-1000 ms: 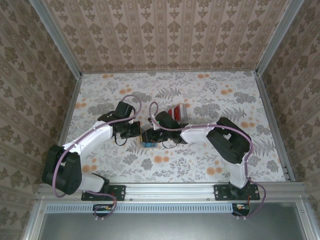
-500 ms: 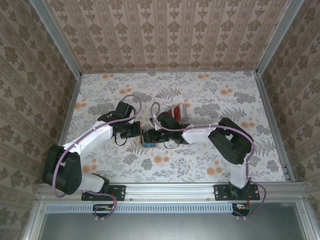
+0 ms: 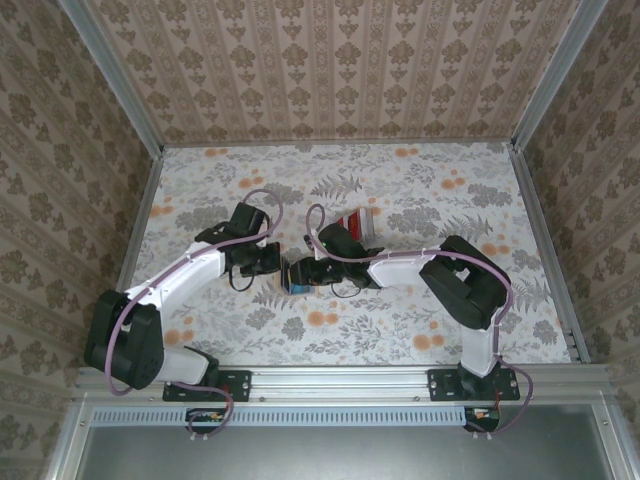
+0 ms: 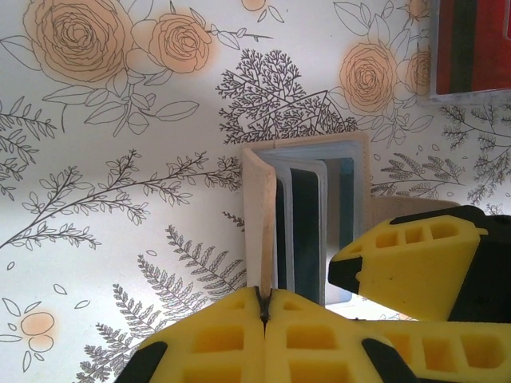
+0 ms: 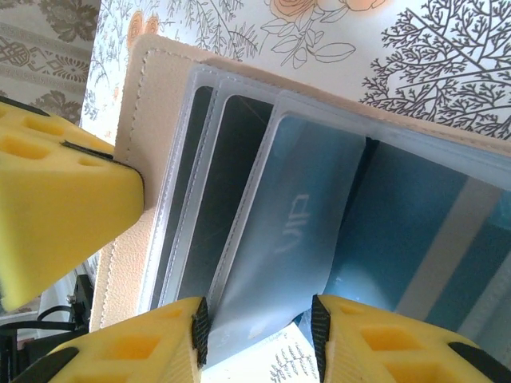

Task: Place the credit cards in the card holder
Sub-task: Flip over the card slot on the card holder.

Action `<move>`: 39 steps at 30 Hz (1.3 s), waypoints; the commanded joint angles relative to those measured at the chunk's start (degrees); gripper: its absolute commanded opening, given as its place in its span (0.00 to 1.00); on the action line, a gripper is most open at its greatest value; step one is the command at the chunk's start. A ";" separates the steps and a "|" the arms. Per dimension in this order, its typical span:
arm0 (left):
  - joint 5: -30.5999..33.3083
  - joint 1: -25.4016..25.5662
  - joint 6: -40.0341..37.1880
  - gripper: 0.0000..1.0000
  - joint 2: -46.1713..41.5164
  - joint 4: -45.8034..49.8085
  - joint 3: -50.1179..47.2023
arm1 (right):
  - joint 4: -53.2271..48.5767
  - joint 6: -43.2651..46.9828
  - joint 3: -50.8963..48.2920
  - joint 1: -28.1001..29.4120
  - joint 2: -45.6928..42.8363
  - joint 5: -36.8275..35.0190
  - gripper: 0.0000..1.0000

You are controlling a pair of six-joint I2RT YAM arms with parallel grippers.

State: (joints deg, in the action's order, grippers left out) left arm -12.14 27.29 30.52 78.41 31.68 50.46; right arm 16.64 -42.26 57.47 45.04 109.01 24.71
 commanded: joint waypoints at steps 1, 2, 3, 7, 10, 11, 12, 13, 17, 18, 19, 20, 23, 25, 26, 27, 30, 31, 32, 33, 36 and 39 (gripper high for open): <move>-0.34 -0.38 -1.38 0.00 0.69 -0.21 0.79 | -2.25 -0.28 -1.57 -0.41 0.30 -2.03 0.40; -0.34 -0.39 -1.35 0.00 0.60 -0.30 0.74 | -2.39 -0.36 -1.57 -0.52 0.32 -2.03 0.39; -0.30 -0.39 -1.39 0.00 0.51 -0.41 0.57 | -2.38 -0.45 -1.63 -0.53 0.32 -2.01 0.38; -0.33 -0.42 -1.35 0.00 0.41 -0.55 0.34 | -2.63 -0.20 -2.18 -0.73 0.05 -2.55 0.35; -0.17 -0.40 -1.34 0.00 0.16 -0.82 0.07 | -3.19 -0.26 -2.36 -0.99 -0.24 -2.85 0.33; -0.16 -0.44 -1.34 0.00 0.23 -1.03 -0.07 | -3.26 -0.20 -2.58 -1.00 -0.51 -3.27 0.31; -0.24 -0.52 -1.39 0.00 0.28 -1.11 -0.03 | -3.37 -0.11 -2.73 -1.00 -0.75 -3.55 0.31; -0.40 -0.48 -1.34 0.00 0.47 -1.02 -0.02 | -3.62 -0.01 -2.86 -1.02 -0.82 -3.90 0.30; -0.32 -0.48 -1.34 0.00 0.25 -1.18 -0.32 | -3.82 -0.11 -3.02 -1.29 -1.16 -4.03 0.27; -0.29 -0.48 -1.42 0.00 0.31 -1.24 -0.37 | -3.69 -0.10 -3.18 -1.35 -1.36 -4.18 0.26; -0.34 -0.49 -1.43 0.00 0.34 -1.19 -0.36 | -3.63 -0.03 -3.29 -1.30 -1.46 -4.24 0.26; -0.51 -0.48 -1.43 0.00 0.29 -1.18 -0.41 | -3.72 -0.02 -3.31 -1.33 -1.41 -4.45 0.25; -0.38 -0.48 -1.41 0.00 -0.02 -1.27 -0.61 | -3.90 -0.02 -3.02 -1.30 -1.39 -4.31 0.20; -0.27 -0.56 -1.49 0.00 0.02 -1.36 -0.62 | -3.73 -0.04 -3.20 -1.33 -1.52 -4.20 0.18; -0.34 -0.57 -1.46 0.00 0.11 -1.26 -0.62 | -3.70 0.07 -3.17 -1.34 -1.63 -4.35 0.16; -0.51 -0.57 -1.45 0.00 0.09 -1.27 -0.62 | -3.87 0.24 -3.24 -1.35 -1.65 -4.42 0.15; -0.26 -0.57 -1.43 0.00 -0.22 -1.27 -0.90 | -4.16 0.08 -2.93 -1.35 -1.74 -4.20 0.15; -0.17 -0.65 -1.48 0.00 -0.11 -1.32 -0.90 | -4.01 -0.01 -2.98 -1.30 -2.02 -4.03 0.15; -0.31 -0.66 -1.51 0.00 0.01 -1.35 -0.90 | -4.05 0.10 -2.88 -1.27 -2.33 -3.93 0.15; -0.42 -0.66 -1.49 0.00 0.19 -1.49 -0.81 | -4.20 0.16 -2.69 -1.25 -2.53 -3.86 0.16; -0.83 -0.70 -1.34 0.00 0.43 -1.95 -1.01 | -5.51 0.47 -0.97 -1.03 -2.96 -2.91 0.20; -0.85 -0.68 -1.41 0.00 1.05 -2.24 -1.08 | -6.48 0.84 1.00 -0.36 -3.18 -2.04 0.23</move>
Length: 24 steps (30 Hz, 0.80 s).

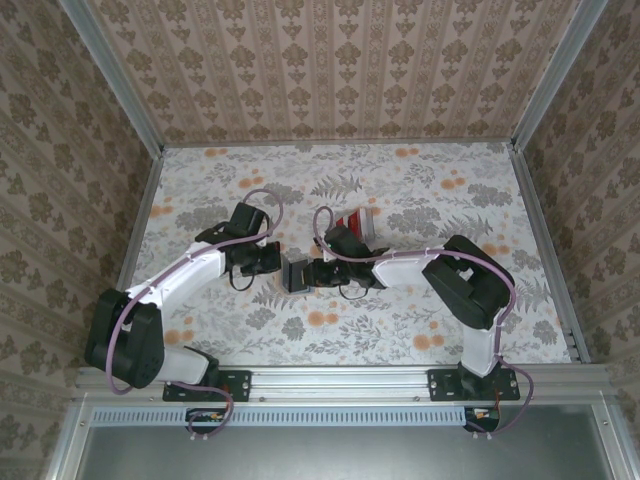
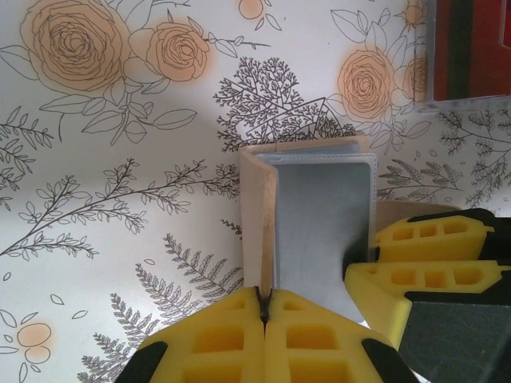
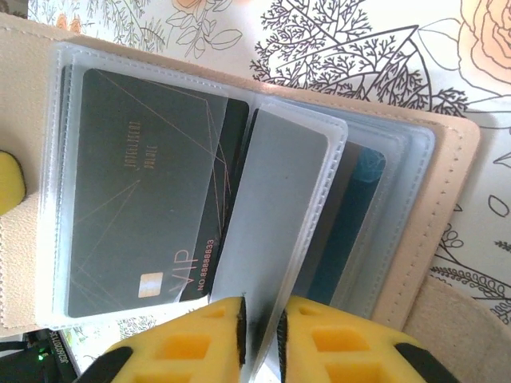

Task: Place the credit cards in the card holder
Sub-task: Flip over the card slot on the card holder.

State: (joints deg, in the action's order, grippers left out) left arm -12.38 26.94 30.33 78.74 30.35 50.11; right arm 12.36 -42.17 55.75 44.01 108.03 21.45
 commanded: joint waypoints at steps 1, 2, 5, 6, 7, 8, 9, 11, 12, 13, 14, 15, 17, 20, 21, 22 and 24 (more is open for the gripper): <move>-0.88 -0.31 -1.20 0.00 0.90 -0.91 -0.79 | -2.62 1.09 3.45 0.99 -2.15 1.23 0.24; -0.97 -0.31 -1.13 0.00 0.99 -0.99 -0.93 | -3.12 1.37 4.26 1.20 -2.03 1.22 0.24; -0.63 -0.31 -1.06 0.00 0.80 -1.29 -1.33 | -3.75 1.49 6.44 1.68 -0.82 2.18 0.28; -0.50 -0.37 -1.05 0.00 0.80 -1.49 -1.58 | -3.50 1.40 6.80 1.82 -0.51 2.46 0.30; -0.46 -0.40 -0.93 0.00 0.80 -1.67 -1.85 | -3.27 1.40 7.25 1.97 -0.20 2.56 0.33; -0.45 -0.40 -0.89 0.00 0.80 -1.91 -2.32 | -3.29 1.47 7.82 2.20 0.26 2.84 0.35; -0.37 -0.40 -0.80 0.00 0.76 -2.16 -2.64 | -3.32 1.49 8.37 2.29 0.76 3.09 0.36; 0.05 -0.40 -0.54 0.00 0.63 -3.03 -4.17 | -3.50 1.15 10.05 2.56 2.18 4.34 0.37; 0.23 -0.40 -0.37 0.00 0.60 -3.63 -4.95 | -3.63 1.06 10.70 2.51 2.84 5.05 0.38; 0.25 -0.41 -0.23 0.00 0.59 -4.34 -5.90 | -3.98 1.03 11.40 2.62 3.49 5.58 0.38; 0.12 -2.15 -0.02 0.00 0.71 -4.89 -6.82 | -4.33 1.04 11.81 2.63 4.08 5.69 0.39; 0.01 -2.48 0.12 0.00 0.71 -5.25 -7.54 | -4.51 1.06 11.98 2.64 4.42 5.66 0.39; -0.10 -2.99 0.42 0.00 0.62 -6.35 -9.36 | -5.61 1.67 11.93 2.51 4.36 5.10 0.40; -0.50 -4.19 0.52 0.00 0.67 -7.39 -11.15 | -8.08 3.39 10.76 2.57 2.18 2.56 0.41; -0.58 -4.35 0.52 0.00 0.71 -7.49 -11.48 | -9.25 4.27 10.33 2.53 1.40 1.34 0.42; -0.54 -4.57 0.52 0.00 0.54 -7.47 -11.74 | -11.16 5.32 9.90 2.48 0.41 -0.37 0.42; -0.45 -4.93 0.52 0.00 0.10 -7.93 -12.29 | -14.42 6.93 8.77 2.31 -1.43 -3.54 0.44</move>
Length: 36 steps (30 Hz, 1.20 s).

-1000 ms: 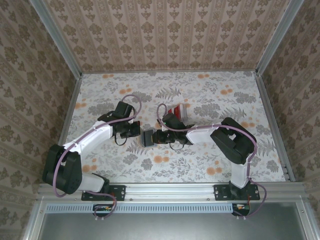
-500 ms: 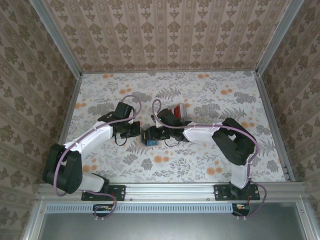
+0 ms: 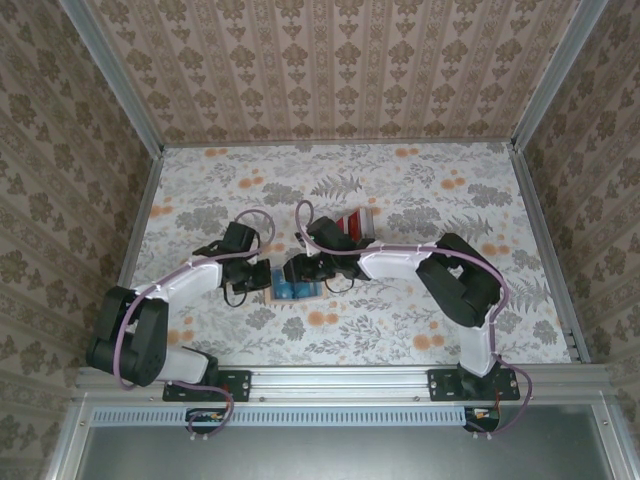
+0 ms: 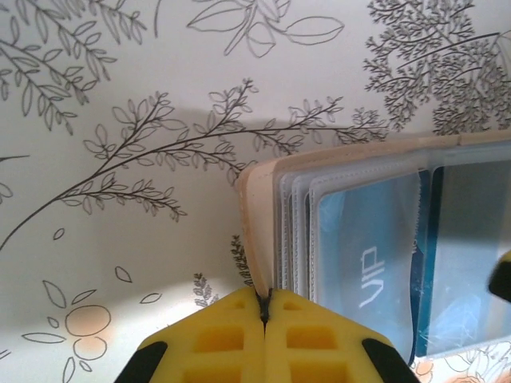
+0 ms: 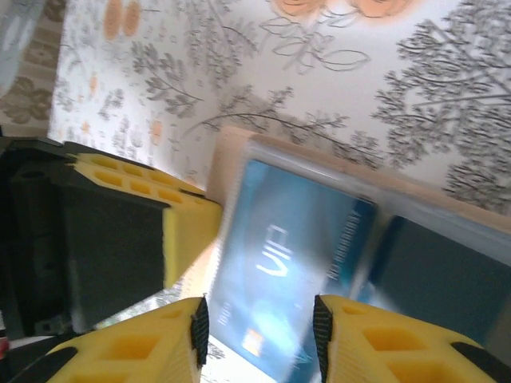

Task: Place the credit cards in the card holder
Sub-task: Flip over the card slot on the card holder, then flip over the card slot in the card holder.

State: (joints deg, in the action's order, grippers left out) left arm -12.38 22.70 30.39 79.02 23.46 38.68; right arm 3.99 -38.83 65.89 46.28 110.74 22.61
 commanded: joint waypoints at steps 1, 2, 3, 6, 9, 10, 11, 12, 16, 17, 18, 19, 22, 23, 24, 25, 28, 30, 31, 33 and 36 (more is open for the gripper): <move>-0.45 -0.88 0.46 0.00 -0.27 -1.33 -1.05 | -7.11 4.01 -2.01 -0.13 -4.83 -5.38 0.45; -0.45 -1.09 0.46 0.00 -0.28 -1.41 -1.27 | -8.00 4.21 -2.80 -0.27 -5.60 -5.89 0.45; -0.55 -1.23 0.38 0.00 -0.16 -1.62 -1.30 | -8.67 4.36 -3.73 -0.25 -6.17 -6.32 0.45; -1.15 -1.25 0.40 0.00 -0.04 -1.92 -1.24 | -9.26 4.08 -5.55 -0.24 -6.45 -6.55 0.46; -1.22 -1.25 0.22 0.00 0.14 -2.13 -1.23 | -8.93 3.43 -6.59 -0.24 -5.93 -6.77 0.46; -1.28 -1.25 0.19 0.00 0.19 -2.13 -1.24 | -8.61 3.33 -6.80 -0.26 -5.73 -6.72 0.46; -1.45 -1.26 0.19 0.00 0.25 -2.15 -1.17 | -8.25 3.08 -6.83 -0.27 -5.41 -6.70 0.46; -1.65 -1.28 0.19 0.00 0.17 -2.11 -1.15 | -7.98 2.93 -6.72 -0.26 -5.01 -6.59 0.46; -1.68 -1.32 0.21 0.00 -0.03 -2.17 -1.42 | -8.45 3.05 -5.58 -0.24 -4.13 -7.12 0.46; -1.63 -1.33 0.19 0.00 -0.05 -2.04 -1.41 | -9.31 3.21 -5.43 -0.25 -4.11 -8.11 0.46; -1.68 -1.34 0.22 0.00 -0.19 -1.85 -1.42 | -10.07 3.35 -5.25 -0.27 -4.13 -9.19 0.46; -1.60 -1.34 0.19 0.00 -0.32 -1.76 -1.47 | -10.56 3.49 -5.11 -0.28 -4.19 -9.87 0.46; -1.28 -1.34 0.37 0.00 -0.94 -1.75 -1.77 | -11.68 3.91 -4.80 -0.42 -4.30 -10.83 0.46; -1.33 -1.34 0.46 0.00 -0.94 -1.90 -1.80 | -11.64 4.00 -4.85 -0.34 -4.22 -10.70 0.46; -1.33 -1.34 0.46 0.00 -0.89 -1.85 -1.82 | -11.42 4.03 -4.73 -0.36 -3.80 -10.34 0.46; -1.43 -1.34 0.46 0.00 -0.81 -1.89 -1.76 | -11.02 3.91 -4.69 -0.32 -3.55 -9.73 0.46; -1.50 -1.34 0.46 0.00 -0.64 -2.08 -1.71 | -9.24 2.91 -4.46 -0.24 -2.83 -7.42 0.46; -1.67 -1.34 0.38 0.00 -0.18 -2.03 -1.44 | -8.34 2.75 -4.41 -0.01 -2.76 -6.97 0.46; -1.84 -1.34 0.37 0.00 0.06 -2.08 -1.25 | -8.24 2.72 -4.25 0.01 -2.80 -6.95 0.46; -2.01 -1.34 0.28 0.00 0.34 -2.22 -1.15 | -8.48 2.79 -3.76 0.01 -2.55 -6.97 0.46; -2.01 -1.34 0.28 0.00 0.73 -2.52 -1.09 | -8.31 2.87 -3.64 0.01 -3.04 -6.45 0.46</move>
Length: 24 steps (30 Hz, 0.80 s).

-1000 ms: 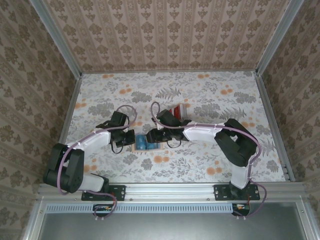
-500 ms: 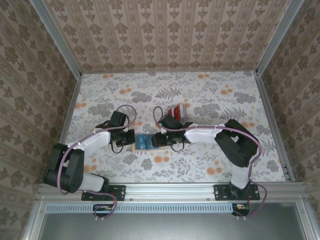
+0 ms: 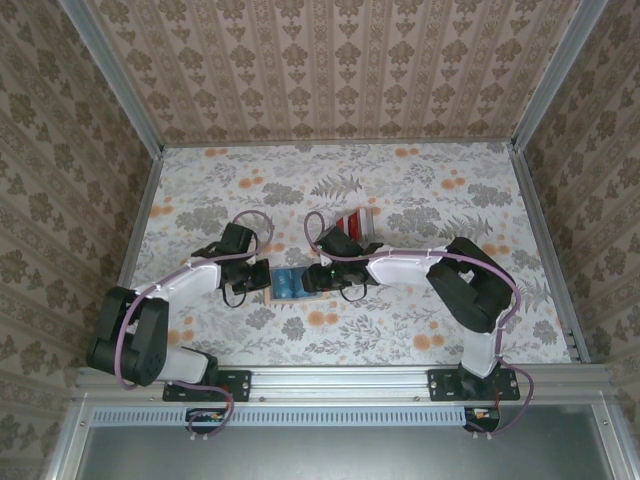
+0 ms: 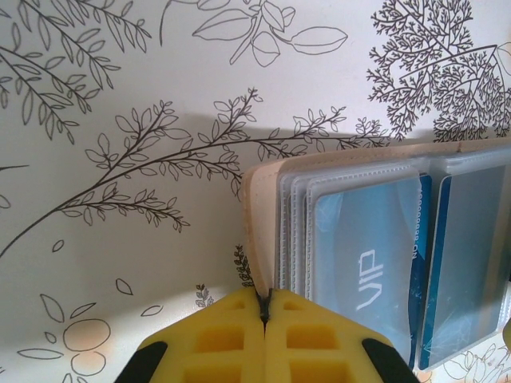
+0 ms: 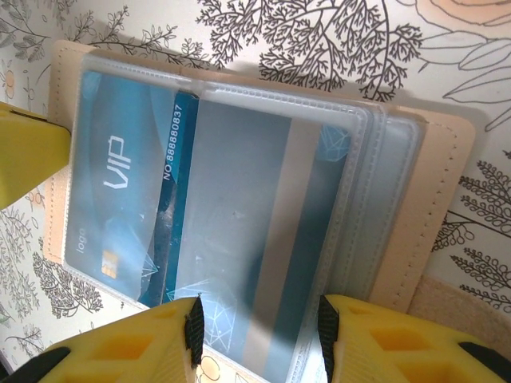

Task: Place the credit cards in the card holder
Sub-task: Flip over the card slot in the card holder.

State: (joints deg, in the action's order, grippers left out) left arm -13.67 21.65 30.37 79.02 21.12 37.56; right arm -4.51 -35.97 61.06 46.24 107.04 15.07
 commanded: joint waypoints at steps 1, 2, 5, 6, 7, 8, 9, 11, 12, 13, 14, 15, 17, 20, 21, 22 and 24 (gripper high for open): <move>-0.87 -0.29 0.30 0.00 0.99 -0.17 0.11 | 0.29 0.01 1.17 0.07 0.45 1.16 0.46; -1.04 -0.29 0.30 0.00 1.13 -0.23 0.23 | 0.29 0.10 1.17 0.10 0.25 1.10 0.46; -1.02 -0.29 0.46 0.00 1.18 -0.48 0.08 | 0.10 0.09 1.63 0.06 -0.05 1.23 0.46; -1.02 -0.31 0.46 0.00 1.28 -0.54 0.08 | 0.03 0.11 1.62 0.14 -0.20 1.43 0.46; -1.09 -0.27 0.39 0.00 1.44 -0.62 0.21 | 0.16 0.11 1.53 0.17 -0.50 1.56 0.46; -1.22 -0.29 0.46 0.00 1.56 -0.53 0.25 | 0.30 -0.01 1.36 0.13 -0.85 1.48 0.46; -1.27 -0.29 0.39 0.00 1.53 -0.43 0.40 | 0.23 0.09 1.35 0.13 -1.12 1.43 0.46; -1.11 -0.29 0.30 0.00 1.48 -0.38 0.33 | -0.11 0.10 1.43 0.14 -1.65 1.24 0.46; -0.94 -0.31 0.30 0.00 1.55 -0.31 0.41 | -0.31 0.08 1.54 0.12 -2.04 1.25 0.46; -0.92 -0.29 0.22 0.00 1.65 -0.36 0.57 | -0.23 0.06 1.39 0.17 -2.39 1.29 0.46; -1.00 -0.29 0.17 0.00 1.83 -0.38 0.75 | -0.11 0.02 1.18 0.12 -2.94 1.28 0.46; -1.22 -0.29 0.13 0.00 2.06 -0.43 0.84 | -0.14 0.01 1.08 0.17 -3.27 1.28 0.46; -1.41 -0.30 0.24 0.00 2.19 -0.68 0.83 | -0.47 0.06 1.23 0.16 -3.82 1.15 0.46; -1.41 -0.29 0.22 0.00 2.51 -0.95 0.94 | -0.48 -0.05 1.32 0.13 -4.47 1.49 0.46; -1.53 -0.34 0.22 0.00 2.66 -0.96 1.07 | -0.34 -0.07 1.22 0.16 -4.77 1.54 0.46; -1.70 -0.29 0.17 0.00 2.79 -0.93 1.11 | -0.24 -0.10 1.24 0.11 -4.90 1.62 0.46; -1.69 -0.31 0.26 0.00 2.70 -0.91 1.02 | -0.40 -0.08 1.47 0.15 -4.77 1.52 0.46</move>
State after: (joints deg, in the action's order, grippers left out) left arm -14.39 21.65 30.37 80.97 20.03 37.63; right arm -4.56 -35.97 61.19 46.24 103.98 15.46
